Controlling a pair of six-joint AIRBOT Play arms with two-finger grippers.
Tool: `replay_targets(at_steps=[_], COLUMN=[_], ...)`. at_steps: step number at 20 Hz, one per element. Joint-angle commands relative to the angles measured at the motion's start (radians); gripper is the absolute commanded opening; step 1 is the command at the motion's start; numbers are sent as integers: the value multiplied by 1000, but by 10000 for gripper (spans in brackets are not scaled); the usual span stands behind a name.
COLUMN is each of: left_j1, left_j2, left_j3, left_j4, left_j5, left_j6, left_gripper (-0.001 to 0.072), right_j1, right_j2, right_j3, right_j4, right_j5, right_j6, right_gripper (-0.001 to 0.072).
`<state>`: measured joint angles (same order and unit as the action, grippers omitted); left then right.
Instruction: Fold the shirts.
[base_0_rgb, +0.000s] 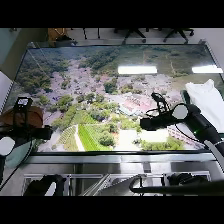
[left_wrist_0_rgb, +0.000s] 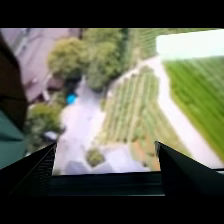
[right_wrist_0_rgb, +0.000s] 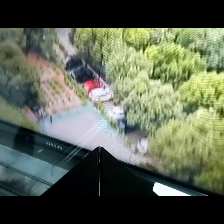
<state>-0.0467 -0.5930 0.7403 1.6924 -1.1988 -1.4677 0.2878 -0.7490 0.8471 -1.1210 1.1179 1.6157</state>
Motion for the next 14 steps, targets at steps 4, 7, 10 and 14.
replay_targets(at_steps=[4,7,10,14], left_j1=[60,183,264,311], left_j2=[-323,-504,-643,-817], left_j3=[14,14,42,189], left_j4=[392,392,375,294], left_j5=[137,241,346,358], left_j6=[-35,-43,-43,-44], left_gripper=[692,691,692,692], right_j1=[1,1,1,1], right_j2=[0,0,0,0], right_j3=[0,0,0,0], right_j4=[0,0,0,0], right_j5=[0,0,0,0], right_j6=[0,0,0,0], right_gripper=[20,20,20,20])
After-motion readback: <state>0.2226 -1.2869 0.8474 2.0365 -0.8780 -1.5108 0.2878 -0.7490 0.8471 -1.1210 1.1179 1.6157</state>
